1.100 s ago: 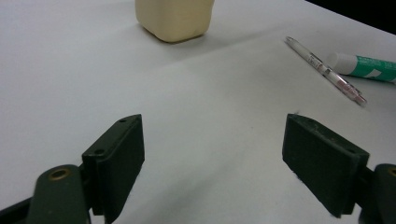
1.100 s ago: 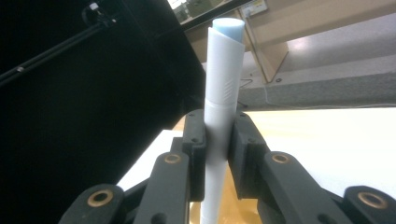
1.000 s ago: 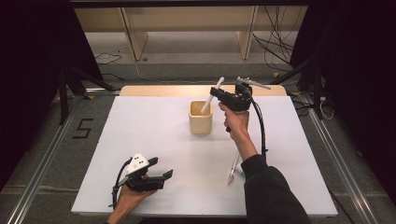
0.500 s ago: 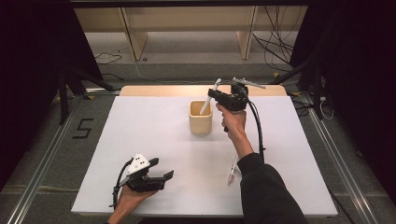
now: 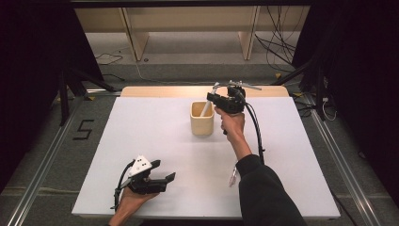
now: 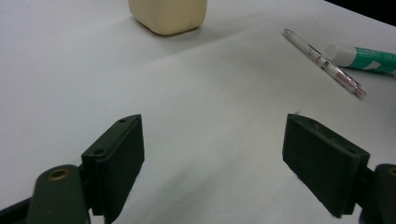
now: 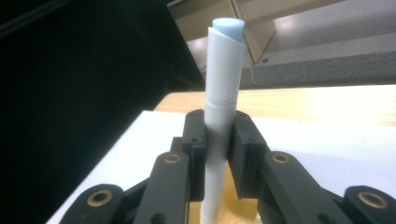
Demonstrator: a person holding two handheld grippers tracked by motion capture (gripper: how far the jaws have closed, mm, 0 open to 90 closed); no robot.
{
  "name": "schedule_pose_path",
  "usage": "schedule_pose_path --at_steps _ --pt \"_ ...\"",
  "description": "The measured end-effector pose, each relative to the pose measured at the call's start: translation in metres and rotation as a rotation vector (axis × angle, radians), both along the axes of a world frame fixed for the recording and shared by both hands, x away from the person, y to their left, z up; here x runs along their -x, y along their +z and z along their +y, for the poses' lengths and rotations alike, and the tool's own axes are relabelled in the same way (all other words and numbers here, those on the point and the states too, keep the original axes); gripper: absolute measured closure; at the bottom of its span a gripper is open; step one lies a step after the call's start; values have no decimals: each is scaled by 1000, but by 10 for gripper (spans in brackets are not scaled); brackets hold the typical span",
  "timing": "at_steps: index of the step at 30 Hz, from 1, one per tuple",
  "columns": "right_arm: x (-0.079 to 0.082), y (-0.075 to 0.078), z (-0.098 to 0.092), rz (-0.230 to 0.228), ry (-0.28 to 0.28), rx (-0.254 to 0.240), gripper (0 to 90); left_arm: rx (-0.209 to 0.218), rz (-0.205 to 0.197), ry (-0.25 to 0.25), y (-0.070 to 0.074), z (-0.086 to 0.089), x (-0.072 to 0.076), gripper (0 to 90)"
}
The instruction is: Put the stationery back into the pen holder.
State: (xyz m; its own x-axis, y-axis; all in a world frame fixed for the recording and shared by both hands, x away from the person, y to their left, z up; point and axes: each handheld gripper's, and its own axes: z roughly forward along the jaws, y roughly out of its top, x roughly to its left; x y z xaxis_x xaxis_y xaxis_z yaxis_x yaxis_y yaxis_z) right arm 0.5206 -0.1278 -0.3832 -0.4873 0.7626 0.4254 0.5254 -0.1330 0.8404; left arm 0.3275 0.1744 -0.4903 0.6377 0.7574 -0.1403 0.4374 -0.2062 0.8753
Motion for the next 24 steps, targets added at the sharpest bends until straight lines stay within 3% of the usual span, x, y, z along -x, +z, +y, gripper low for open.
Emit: schedule_pose_path --at_steps 24 --pt "-1 -12 12 17 19 68 782 -8 2 -6 -1 -2 1 204"
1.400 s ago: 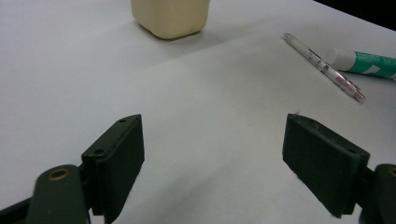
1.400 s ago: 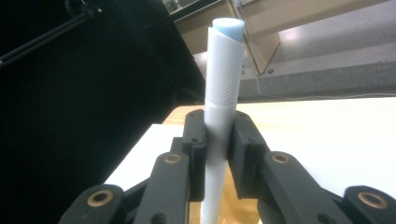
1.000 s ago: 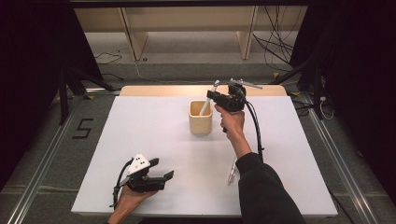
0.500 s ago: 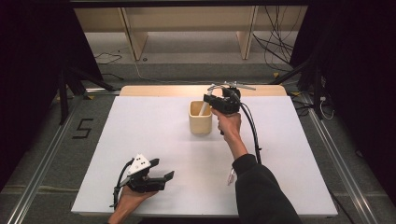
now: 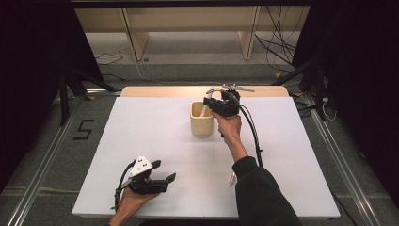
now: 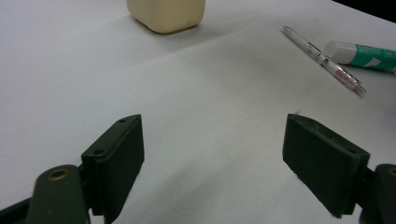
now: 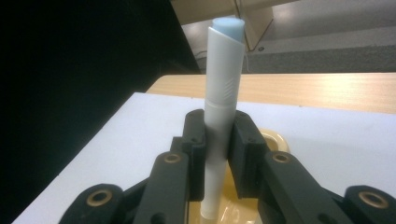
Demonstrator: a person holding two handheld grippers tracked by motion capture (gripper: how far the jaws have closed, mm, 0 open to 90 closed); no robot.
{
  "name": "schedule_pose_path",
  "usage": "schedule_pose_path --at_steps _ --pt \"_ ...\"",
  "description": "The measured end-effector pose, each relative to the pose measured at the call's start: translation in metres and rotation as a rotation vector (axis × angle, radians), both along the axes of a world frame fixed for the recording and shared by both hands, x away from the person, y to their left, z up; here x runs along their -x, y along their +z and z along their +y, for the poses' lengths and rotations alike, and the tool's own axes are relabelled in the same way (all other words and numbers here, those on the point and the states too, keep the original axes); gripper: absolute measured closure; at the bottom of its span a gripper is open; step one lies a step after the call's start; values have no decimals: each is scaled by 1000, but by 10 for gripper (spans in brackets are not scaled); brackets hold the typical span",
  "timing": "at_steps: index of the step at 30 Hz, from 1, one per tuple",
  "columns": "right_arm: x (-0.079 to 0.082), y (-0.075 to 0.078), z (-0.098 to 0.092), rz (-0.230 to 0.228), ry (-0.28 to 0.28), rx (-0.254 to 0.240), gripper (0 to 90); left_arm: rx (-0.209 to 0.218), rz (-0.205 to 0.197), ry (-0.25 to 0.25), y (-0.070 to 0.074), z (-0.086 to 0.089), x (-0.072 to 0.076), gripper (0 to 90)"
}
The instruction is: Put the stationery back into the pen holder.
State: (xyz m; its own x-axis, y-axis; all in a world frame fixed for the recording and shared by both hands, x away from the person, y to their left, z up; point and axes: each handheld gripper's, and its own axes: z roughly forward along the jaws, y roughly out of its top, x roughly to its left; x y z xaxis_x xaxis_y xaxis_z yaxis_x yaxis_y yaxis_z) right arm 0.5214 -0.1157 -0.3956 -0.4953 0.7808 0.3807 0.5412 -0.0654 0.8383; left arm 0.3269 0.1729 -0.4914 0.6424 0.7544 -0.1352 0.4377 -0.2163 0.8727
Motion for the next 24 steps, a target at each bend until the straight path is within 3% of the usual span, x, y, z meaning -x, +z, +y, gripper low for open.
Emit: schedule_pose_path --at_steps 17,22,24 --pt "1 -10 3 11 -3 27 773 -8 1 -2 -1 0 0 204" --pt "1 -8 1 12 -5 22 564 -7 2 -1 -1 0 0 204" --pt "1 -6 -2 13 -13 1 536 -8 3 0 -1 0 0 204"
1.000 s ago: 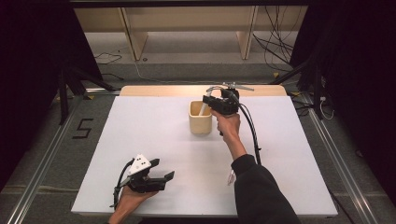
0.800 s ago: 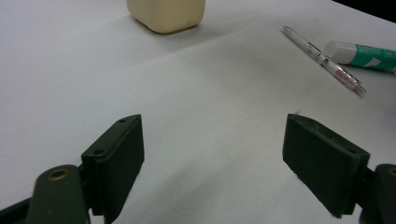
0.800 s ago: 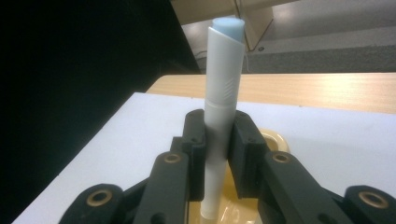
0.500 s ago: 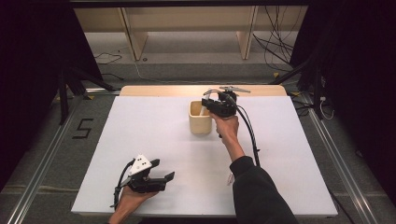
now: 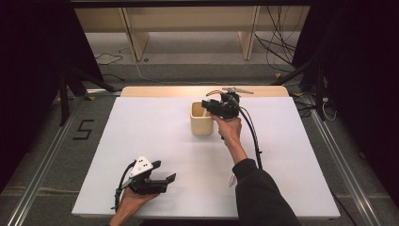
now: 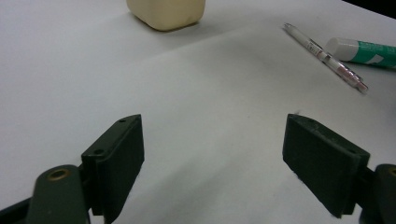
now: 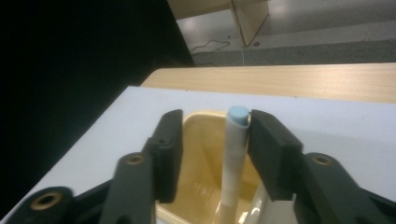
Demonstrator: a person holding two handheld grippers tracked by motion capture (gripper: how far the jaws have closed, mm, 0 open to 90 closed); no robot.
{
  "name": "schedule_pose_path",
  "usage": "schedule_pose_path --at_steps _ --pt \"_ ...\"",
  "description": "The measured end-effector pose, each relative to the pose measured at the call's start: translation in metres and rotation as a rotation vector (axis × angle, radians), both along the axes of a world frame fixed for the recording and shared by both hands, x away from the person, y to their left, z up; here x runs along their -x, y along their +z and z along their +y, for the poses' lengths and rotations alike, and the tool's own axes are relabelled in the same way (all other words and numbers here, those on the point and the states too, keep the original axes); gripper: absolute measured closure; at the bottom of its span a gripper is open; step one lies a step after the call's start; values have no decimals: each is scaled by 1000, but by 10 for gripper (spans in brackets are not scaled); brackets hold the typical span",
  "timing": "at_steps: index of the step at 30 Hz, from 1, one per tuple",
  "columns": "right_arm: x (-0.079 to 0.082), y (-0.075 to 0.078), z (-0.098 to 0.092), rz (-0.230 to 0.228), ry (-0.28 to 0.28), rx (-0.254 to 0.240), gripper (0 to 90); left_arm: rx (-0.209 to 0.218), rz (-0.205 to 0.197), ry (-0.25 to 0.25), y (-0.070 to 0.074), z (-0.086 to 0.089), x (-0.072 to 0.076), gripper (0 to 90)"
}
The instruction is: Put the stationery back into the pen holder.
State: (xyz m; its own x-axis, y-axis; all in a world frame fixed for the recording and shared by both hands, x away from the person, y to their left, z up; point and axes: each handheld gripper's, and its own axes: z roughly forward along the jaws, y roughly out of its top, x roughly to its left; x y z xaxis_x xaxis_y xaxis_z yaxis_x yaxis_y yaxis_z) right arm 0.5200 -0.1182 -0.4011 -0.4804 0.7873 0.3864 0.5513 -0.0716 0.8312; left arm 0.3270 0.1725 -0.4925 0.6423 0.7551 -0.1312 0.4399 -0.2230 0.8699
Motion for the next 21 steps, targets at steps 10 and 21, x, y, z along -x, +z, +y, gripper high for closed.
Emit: schedule_pose_path --at_steps 10,21 --pt "11 7 -20 -22 -5 -16 399 -5 5 0 -1 0 0 204" --pt "41 5 -52 -68 37 72 346 -8 6 6 -1 1 0 203"
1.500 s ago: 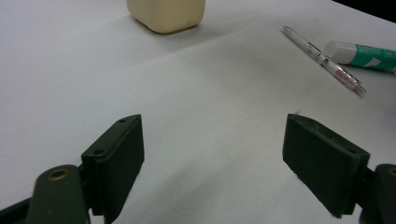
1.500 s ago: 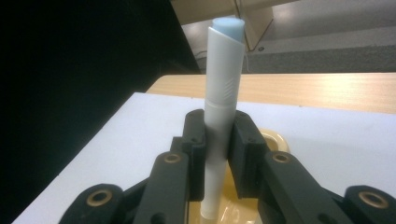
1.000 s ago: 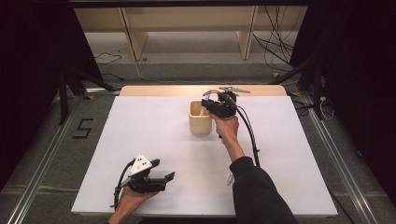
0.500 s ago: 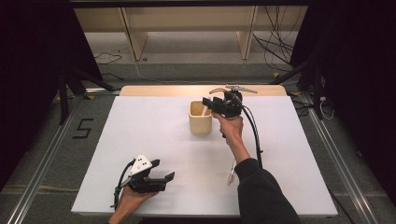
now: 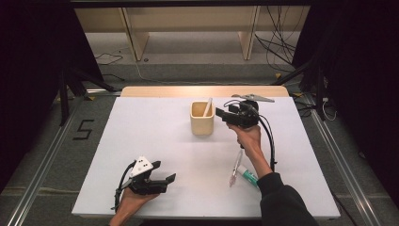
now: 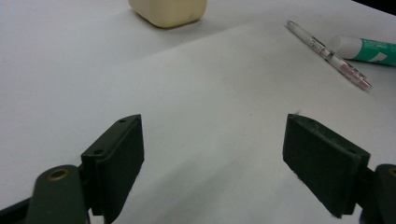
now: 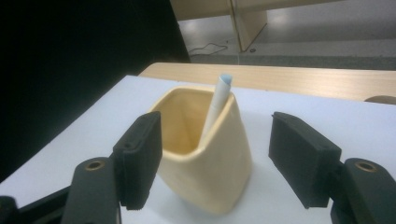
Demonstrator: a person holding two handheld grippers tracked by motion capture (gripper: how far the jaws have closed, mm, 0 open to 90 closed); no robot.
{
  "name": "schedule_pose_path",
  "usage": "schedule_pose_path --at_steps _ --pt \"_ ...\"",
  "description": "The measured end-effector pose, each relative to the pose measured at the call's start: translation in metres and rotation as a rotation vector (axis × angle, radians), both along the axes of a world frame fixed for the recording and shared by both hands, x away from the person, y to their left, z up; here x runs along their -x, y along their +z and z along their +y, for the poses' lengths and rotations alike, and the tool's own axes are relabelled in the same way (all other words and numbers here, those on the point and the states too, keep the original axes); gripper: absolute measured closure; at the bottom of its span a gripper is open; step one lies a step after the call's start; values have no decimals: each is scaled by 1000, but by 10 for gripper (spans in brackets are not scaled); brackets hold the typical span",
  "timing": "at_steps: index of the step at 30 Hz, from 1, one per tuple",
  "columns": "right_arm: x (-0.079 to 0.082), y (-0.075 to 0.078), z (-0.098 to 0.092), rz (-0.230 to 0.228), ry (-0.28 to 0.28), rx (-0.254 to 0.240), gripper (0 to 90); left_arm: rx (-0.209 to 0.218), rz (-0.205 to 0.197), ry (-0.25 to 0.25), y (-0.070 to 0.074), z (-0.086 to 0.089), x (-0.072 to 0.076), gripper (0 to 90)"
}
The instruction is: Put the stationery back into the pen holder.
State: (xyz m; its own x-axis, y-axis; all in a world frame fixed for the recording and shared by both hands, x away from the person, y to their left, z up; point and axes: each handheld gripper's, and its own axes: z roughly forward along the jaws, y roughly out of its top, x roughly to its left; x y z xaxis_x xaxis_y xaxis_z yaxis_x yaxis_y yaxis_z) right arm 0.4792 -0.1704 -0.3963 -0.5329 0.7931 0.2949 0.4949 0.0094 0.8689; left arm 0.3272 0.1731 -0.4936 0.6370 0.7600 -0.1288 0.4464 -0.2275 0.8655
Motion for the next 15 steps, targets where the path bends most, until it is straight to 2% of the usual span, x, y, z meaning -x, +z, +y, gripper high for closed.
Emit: schedule_pose_path --at_steps 8,15 --pt "28 -1 -19 -24 62 60 326 3 -2 6 0 2 0 203" --pt "51 -2 -32 -8 113 109 310 13 -3 12 1 3 1 203"
